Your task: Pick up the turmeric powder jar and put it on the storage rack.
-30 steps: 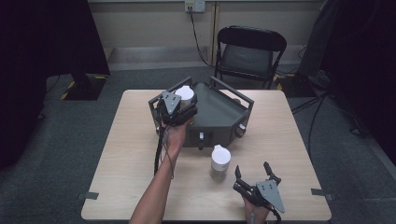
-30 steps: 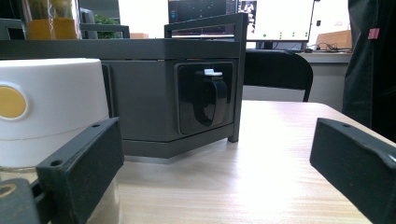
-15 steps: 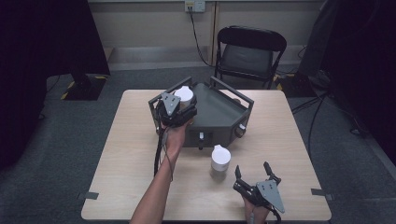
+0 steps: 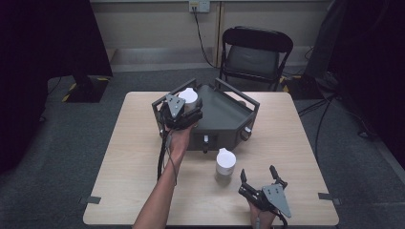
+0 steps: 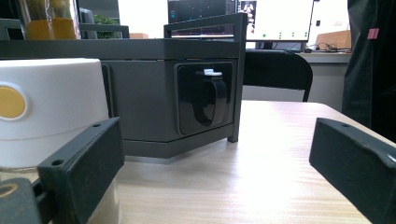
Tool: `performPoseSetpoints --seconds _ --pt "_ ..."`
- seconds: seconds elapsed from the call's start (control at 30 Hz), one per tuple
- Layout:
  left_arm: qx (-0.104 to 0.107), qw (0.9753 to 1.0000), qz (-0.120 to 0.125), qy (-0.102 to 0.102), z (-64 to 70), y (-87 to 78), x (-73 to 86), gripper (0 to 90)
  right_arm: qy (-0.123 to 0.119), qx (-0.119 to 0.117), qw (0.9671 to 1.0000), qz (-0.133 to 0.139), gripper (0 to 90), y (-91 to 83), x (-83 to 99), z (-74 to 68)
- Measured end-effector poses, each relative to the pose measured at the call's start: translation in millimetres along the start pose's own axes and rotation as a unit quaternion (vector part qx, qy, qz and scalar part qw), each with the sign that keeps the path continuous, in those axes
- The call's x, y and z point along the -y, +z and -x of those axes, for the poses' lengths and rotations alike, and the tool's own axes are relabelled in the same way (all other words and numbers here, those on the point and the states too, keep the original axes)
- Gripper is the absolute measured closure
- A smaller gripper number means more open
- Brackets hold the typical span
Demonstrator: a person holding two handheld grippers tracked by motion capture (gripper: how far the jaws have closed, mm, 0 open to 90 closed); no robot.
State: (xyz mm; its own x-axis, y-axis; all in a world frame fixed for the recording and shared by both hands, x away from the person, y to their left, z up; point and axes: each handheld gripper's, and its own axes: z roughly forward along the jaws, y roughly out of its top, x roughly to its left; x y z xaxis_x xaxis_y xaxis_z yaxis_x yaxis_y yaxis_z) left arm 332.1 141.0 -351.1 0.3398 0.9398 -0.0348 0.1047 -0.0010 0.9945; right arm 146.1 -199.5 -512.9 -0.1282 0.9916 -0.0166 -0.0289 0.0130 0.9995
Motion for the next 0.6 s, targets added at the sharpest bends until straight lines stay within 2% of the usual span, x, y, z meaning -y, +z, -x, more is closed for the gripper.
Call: performPoseSetpoints --seconds 0.07,0.17,0.4,0.6 --pt "0.005 1.0 0.004 -0.006 -1.9 -0.4 2.2 18.2 0.0 0.0 1.0 0.0 2.0 0.0 0.0 0.0" --pt "0.0 0.9999 0.009 -0.005 -0.3 -1.9 4.3 13.3 0.0 0.0 1.0 0.0 2.1 0.0 0.0 0.0" --pt "0.002 0.9996 0.016 -0.022 -3.9 -6.0 3.1 1.6 0.0 0.0 1.0 0.0 2.1 0.0 0.0 0.0" --pt "0.007 0.9994 0.018 -0.027 -6.4 -12.3 0.6 0.0 0.0 0.0 1.0 0.0 2.1 0.0 0.0 0.0"
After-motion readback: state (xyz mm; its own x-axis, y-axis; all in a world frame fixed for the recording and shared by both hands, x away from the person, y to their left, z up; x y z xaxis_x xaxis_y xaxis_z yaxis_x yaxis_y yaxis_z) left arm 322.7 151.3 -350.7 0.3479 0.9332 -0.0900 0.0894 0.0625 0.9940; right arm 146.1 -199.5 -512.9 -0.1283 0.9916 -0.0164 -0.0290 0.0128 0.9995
